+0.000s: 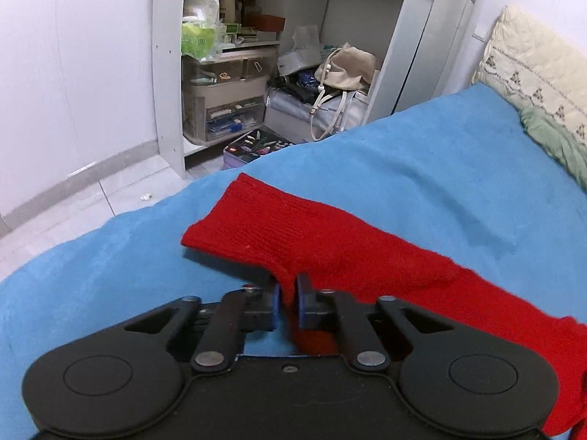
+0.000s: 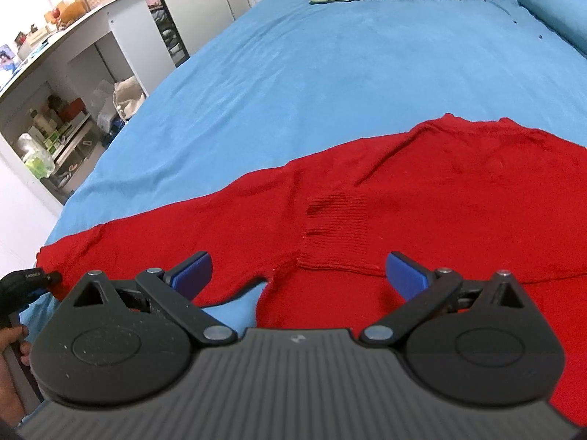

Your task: Fold small clothes

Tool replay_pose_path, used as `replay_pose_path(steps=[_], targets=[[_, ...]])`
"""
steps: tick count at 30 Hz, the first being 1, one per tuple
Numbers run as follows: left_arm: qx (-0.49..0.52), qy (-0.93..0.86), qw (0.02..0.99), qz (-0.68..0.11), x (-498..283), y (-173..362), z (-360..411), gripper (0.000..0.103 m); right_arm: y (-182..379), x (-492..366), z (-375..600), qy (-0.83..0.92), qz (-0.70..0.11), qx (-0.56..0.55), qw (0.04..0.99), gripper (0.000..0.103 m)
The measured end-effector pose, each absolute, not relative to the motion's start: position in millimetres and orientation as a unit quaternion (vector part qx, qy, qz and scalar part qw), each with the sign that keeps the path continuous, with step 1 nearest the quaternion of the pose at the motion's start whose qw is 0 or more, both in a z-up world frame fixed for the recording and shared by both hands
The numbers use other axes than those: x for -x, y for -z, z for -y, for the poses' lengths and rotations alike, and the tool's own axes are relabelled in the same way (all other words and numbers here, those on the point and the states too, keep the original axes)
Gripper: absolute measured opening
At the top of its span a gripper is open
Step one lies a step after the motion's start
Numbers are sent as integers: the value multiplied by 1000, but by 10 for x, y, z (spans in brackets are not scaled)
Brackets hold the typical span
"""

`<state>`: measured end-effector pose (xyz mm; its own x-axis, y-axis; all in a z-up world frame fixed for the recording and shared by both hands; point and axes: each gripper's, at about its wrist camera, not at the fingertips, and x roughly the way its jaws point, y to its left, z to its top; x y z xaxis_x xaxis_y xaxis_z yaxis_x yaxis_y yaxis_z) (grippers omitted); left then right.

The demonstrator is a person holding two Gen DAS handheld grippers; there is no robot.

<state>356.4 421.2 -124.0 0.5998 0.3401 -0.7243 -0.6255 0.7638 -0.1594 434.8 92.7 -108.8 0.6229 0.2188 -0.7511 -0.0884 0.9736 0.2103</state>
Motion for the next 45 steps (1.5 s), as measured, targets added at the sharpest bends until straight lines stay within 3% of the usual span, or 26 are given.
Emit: replay_pose_path(steps=[10,20,27,32,35,37,39,41,45], targets=[[173,-231,906,-310,-3640,657,-3704,5,929,-4266,-598,-88,-406,-103,904,103],[123,-38,955,-267,-4070,147,-1542,5,601,-4207,630,-50,-370,-150,916,103],[79,115,941,-310,-4268,687,321,4,634,-4151,1746,2,-370,-138,919,103],[45,127,917,-375,-4358,1374,875,4,886,-4099,2273,18,-402,-129,906,103],[15,126,915,-383,-4372,1519,990,5,1060,-4111,2379,13,-422,-129,898,103],[6,138,915,-379,-4377,1501,951,11,1129,-4116,2365,5,-425,-130,896,103],[0,149,912,-382,-4379,1452,891,53,1161,-4170,2295,-5,-425,-135,895,103],[-13,145,917,-371,-4289,1373,761,69,1147,-4250,2215,-23,-423,-142,895,103],[-42,117,919,-373,-4073,1240,300,70,1090,-4492,1912,-80,-434,-115,890,103]])
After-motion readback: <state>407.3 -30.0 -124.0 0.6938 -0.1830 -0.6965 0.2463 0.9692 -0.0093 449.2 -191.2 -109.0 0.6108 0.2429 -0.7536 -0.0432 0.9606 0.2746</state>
